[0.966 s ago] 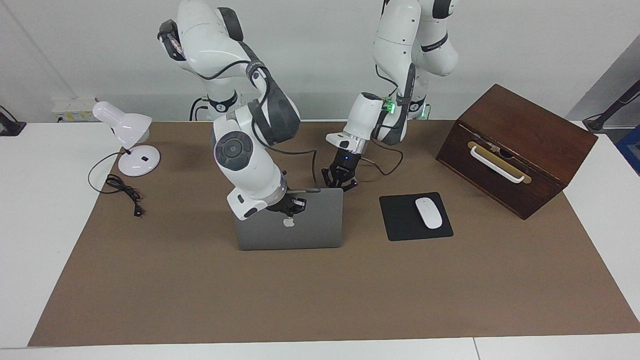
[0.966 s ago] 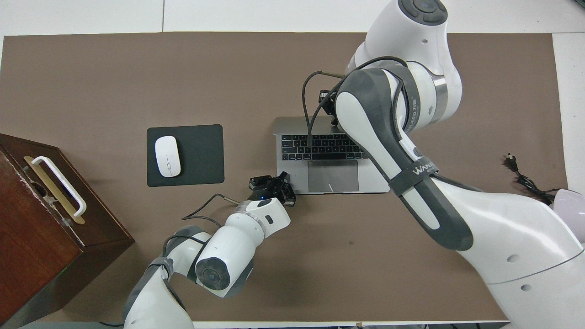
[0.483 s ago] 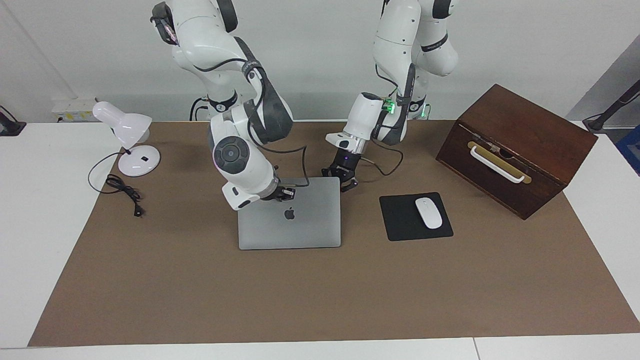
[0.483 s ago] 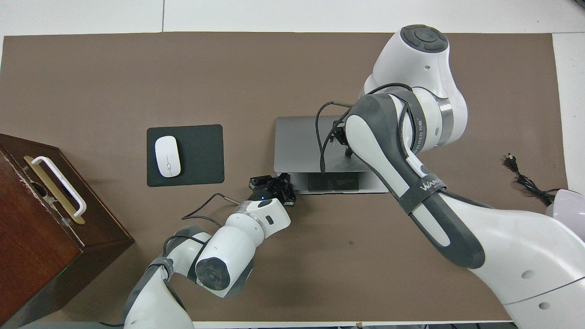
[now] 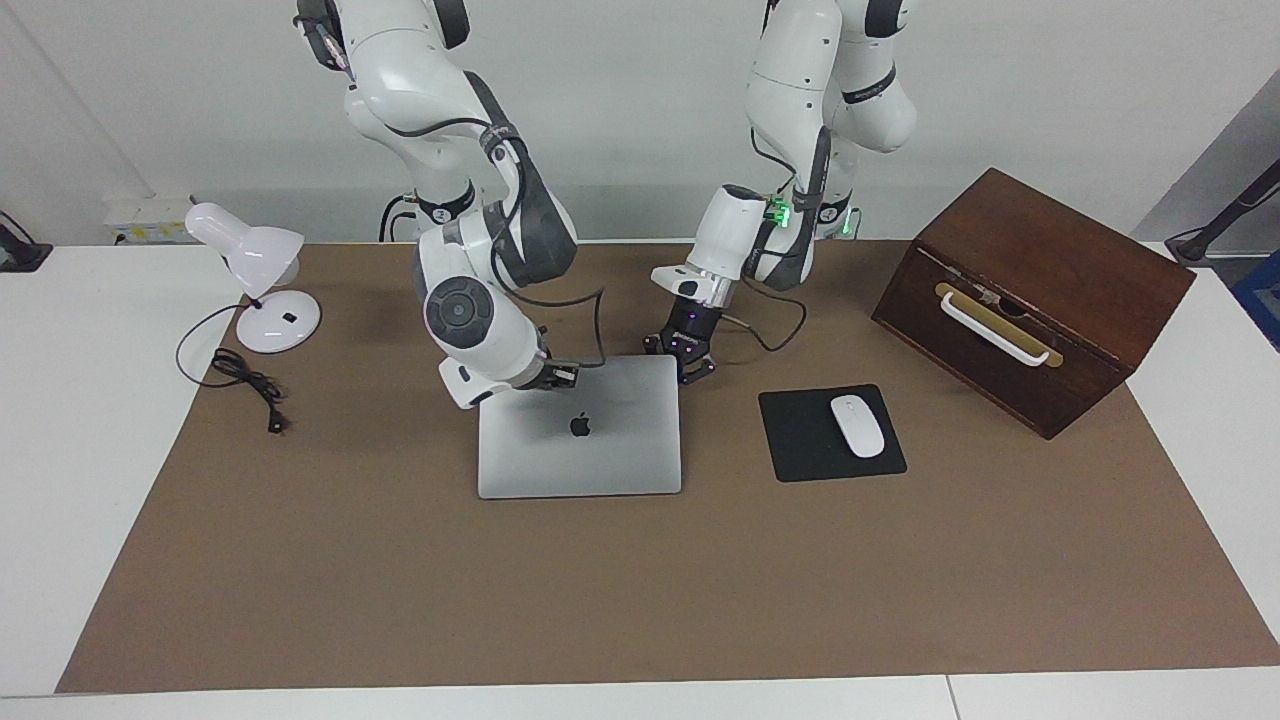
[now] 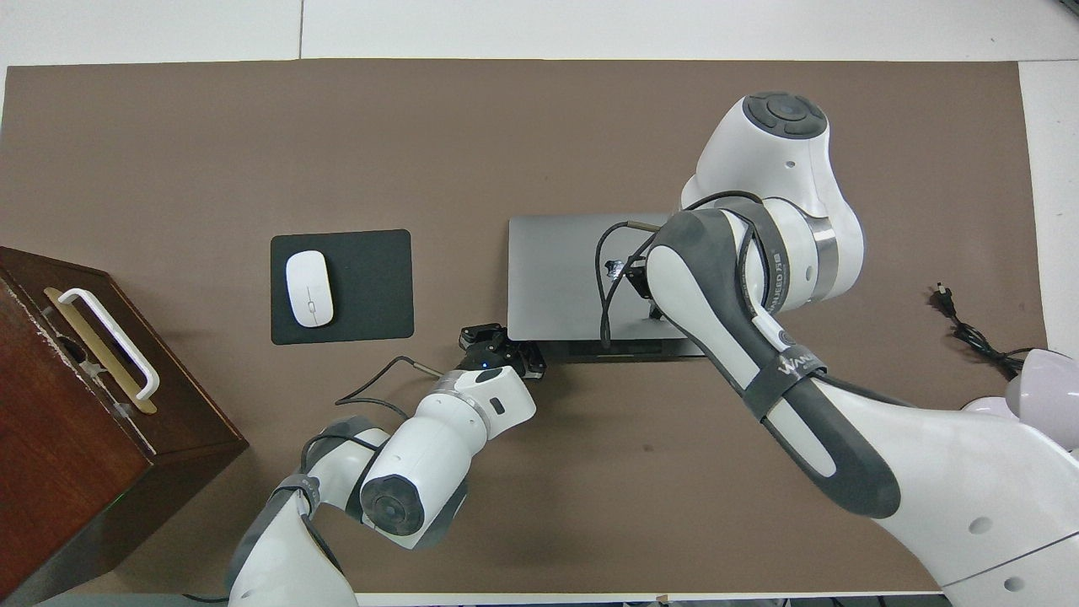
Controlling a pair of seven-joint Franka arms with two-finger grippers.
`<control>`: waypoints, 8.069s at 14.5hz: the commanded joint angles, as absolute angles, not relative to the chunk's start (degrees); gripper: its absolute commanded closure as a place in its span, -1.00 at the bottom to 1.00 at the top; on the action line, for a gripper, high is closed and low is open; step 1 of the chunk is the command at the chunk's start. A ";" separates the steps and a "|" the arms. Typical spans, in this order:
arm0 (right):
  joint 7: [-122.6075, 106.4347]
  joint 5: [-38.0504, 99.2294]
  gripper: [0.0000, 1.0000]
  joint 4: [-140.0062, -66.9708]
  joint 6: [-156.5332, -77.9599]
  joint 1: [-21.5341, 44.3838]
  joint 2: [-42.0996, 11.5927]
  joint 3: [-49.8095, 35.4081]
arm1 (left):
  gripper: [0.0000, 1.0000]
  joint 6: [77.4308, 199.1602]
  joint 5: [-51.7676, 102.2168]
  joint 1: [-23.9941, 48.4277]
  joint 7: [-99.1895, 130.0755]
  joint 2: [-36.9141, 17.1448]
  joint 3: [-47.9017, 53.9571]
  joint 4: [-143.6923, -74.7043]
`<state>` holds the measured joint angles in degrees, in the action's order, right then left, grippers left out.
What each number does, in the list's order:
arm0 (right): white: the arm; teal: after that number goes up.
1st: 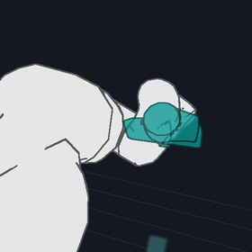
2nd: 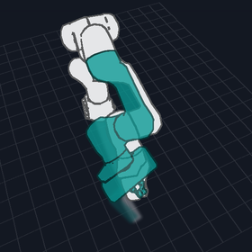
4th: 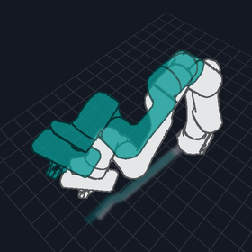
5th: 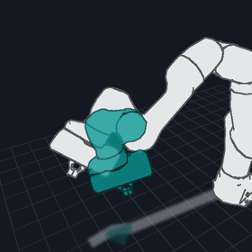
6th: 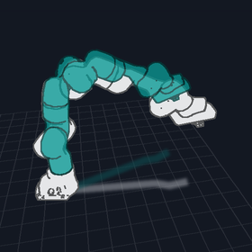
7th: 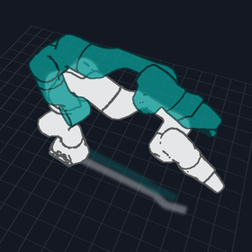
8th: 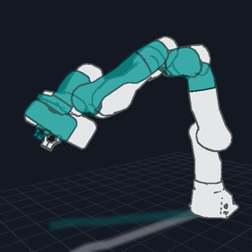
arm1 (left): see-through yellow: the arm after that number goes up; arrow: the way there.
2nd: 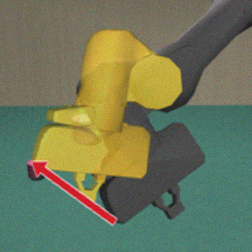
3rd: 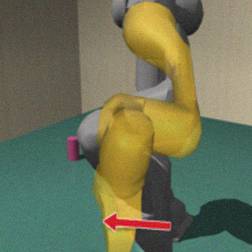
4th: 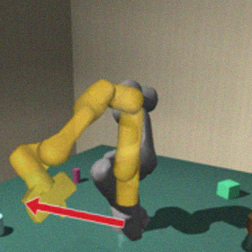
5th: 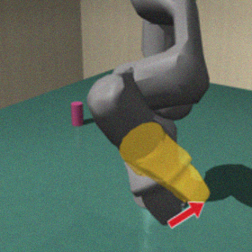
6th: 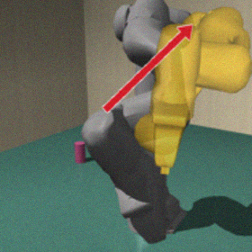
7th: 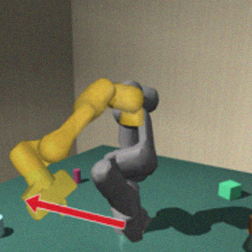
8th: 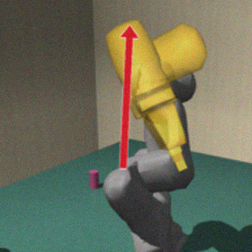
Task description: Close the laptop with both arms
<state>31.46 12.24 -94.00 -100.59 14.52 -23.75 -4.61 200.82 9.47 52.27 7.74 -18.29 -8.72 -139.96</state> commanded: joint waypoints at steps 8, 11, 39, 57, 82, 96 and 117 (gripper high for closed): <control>32.17 13.18 1.00 -99.76 -104.51 13.71 -20.22 -5.01 | 1.00 200.74 10.37 53.17 6.24 -18.37 -9.84 -142.56; 31.29 13.10 1.00 -94.68 -100.30 10.64 -18.72 -5.01 | 1.00 200.74 10.37 52.91 6.33 -18.37 -9.93 -142.56; 1.67 -1.85 -1.00 -75.15 -103.80 -4.22 -16.17 -4.83 | 1.00 173.44 10.99 48.44 11.34 4.20 -10.28 -146.87; 3.87 -1.67 -1.00 -75.23 -100.28 -4.13 -15.56 -4.92 | 1.00 114.63 2.92 24.53 -5.53 18.02 -10.19 -124.02; 9.07 0.88 -1.00 -87.45 -96.15 -3.34 0.44 -5.27 | -1.00 98.01 1.05 6.68 -7.56 9.15 -10.11 -101.00; 0.79 0.44 -1.00 -86.92 -90.88 -1.23 0.79 -1.67 | -1.00 96.94 0.97 8.44 -2.72 4.75 -9.14 -97.12; 0.88 0.44 -1.00 -85.78 -88.42 -1.41 0.53 -2.20 | -1.00 91.50 -0.26 7.82 -2.72 5.19 -9.23 -97.03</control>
